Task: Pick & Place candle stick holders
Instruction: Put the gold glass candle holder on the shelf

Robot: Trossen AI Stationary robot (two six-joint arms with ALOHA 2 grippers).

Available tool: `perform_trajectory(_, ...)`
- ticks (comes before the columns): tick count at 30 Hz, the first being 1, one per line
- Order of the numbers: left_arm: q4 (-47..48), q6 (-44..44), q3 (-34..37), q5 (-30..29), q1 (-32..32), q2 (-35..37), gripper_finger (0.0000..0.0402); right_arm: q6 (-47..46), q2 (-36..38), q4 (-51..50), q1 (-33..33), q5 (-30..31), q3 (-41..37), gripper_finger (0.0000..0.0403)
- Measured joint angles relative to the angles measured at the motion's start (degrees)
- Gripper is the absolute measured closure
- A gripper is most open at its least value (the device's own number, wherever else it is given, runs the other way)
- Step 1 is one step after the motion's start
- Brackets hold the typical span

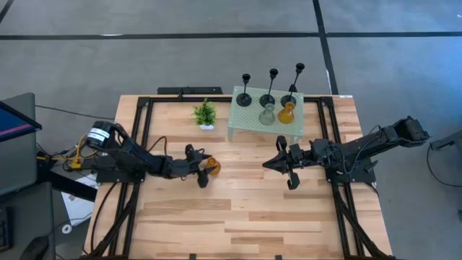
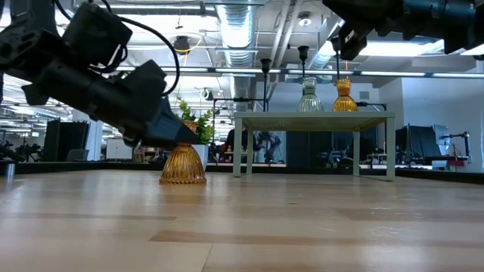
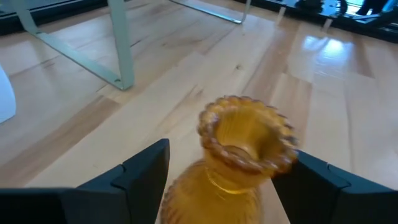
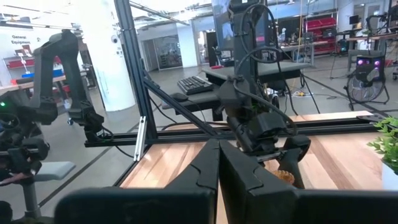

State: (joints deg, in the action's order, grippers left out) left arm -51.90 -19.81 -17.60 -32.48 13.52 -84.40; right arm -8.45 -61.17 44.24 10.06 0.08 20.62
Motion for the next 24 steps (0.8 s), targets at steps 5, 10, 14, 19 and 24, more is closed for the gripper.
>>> perform_trajectory(5, -0.4, -0.2, -0.5, 0.0, -1.1, -1.2, 0.0138, 0.0, 0.0, 0.0, -0.6, 0.0, 0.0, 0.0403)
perform_trajectory(10, -1.3, -0.2, -0.5, 0.0, -1.1, -1.3, 0.0138, 0.0, 0.0, 0.0, -0.9, 0.0, 0.0, 0.0403)
perform_trajectory(14, -1.7, -0.2, -0.5, 0.0, -1.1, -1.3, 0.0138, 0.0, 0.0, 0.0, -0.9, 0.0, 0.0, 0.0403)
perform_trajectory(19, -2.5, -0.3, -0.5, 0.0, -1.1, -1.3, 0.0138, 0.0, 0.0, 0.0, -0.9, 0.0, 0.0, 0.0403)
perform_trajectory(24, -2.6, -1.5, -0.5, 0.0, -1.1, -1.3, 0.0138, 0.0, 0.0, 0.0, -0.9, 0.0, 0.0, 0.0403)
